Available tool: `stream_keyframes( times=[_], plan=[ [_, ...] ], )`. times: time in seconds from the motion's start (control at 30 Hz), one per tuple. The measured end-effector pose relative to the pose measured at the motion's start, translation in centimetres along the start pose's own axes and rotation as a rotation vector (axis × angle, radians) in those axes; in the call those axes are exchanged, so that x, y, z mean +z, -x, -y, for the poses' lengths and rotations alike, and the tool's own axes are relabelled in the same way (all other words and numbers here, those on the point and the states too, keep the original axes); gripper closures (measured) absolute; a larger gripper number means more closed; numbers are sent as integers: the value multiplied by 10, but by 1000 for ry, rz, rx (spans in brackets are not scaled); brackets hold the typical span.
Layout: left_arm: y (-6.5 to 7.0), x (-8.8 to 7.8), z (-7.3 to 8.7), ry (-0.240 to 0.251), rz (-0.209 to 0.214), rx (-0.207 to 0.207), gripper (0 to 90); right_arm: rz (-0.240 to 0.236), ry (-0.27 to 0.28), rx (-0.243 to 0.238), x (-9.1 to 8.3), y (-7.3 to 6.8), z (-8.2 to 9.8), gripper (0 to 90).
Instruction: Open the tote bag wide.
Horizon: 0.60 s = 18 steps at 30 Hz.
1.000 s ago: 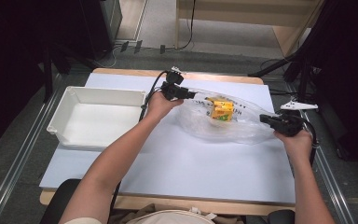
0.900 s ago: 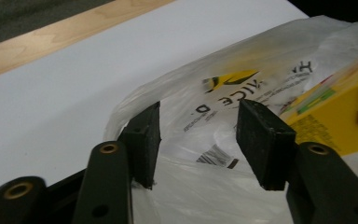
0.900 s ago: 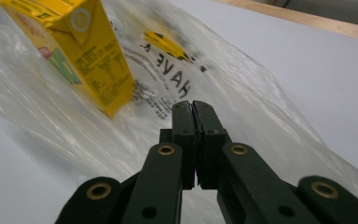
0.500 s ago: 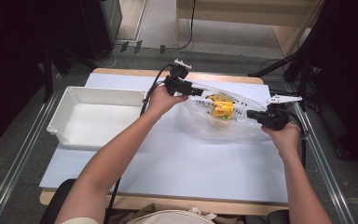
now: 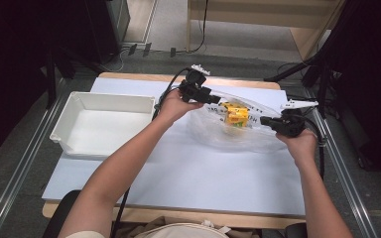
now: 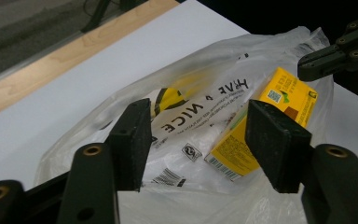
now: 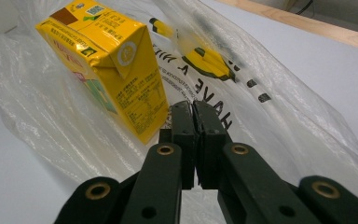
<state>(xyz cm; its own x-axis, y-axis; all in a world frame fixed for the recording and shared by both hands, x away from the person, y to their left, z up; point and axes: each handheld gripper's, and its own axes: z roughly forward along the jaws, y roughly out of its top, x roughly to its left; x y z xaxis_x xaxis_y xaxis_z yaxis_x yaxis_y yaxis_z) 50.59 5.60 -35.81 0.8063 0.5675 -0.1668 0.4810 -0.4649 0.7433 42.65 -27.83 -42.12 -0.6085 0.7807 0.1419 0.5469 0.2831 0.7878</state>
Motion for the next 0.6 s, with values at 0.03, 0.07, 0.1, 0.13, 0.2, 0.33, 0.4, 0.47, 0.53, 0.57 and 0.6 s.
stream_keyframes(
  times=[0.03,0.07,0.1,0.13,0.2,0.33,0.4,0.47,0.53,0.57,0.6],
  plan=[
    [1,-1,-1,-11,-11,-2,474,1,2,0,0,0,0,896],
    [2,-1,-2,-24,-12,-7,514,1,6,-3,-1,1,0,896],
    [4,-1,-3,-27,-15,-8,565,1,9,-1,-1,2,-1,896],
    [6,-1,-3,-32,-16,-6,606,2,11,0,0,2,-1,896],
    [10,3,-4,-47,-10,-29,689,4,13,7,2,5,-3,896],
    [19,14,-4,-53,-15,-45,786,3,12,11,10,9,-9,896],
    [21,21,-2,-60,-16,-66,829,2,16,15,15,11,-14,896],
    [22,27,1,-58,-16,-72,888,4,17,7,22,13,-20,896],
    [24,31,4,-53,-2,-84,900,3,23,9,26,15,-23,896],
    [26,34,7,-62,-6,-80,900,0,26,9,28,17,-25,896],
    [27,37,9,-71,-7,-79,900,-3,27,9,30,19,-27,896]
  ],
)
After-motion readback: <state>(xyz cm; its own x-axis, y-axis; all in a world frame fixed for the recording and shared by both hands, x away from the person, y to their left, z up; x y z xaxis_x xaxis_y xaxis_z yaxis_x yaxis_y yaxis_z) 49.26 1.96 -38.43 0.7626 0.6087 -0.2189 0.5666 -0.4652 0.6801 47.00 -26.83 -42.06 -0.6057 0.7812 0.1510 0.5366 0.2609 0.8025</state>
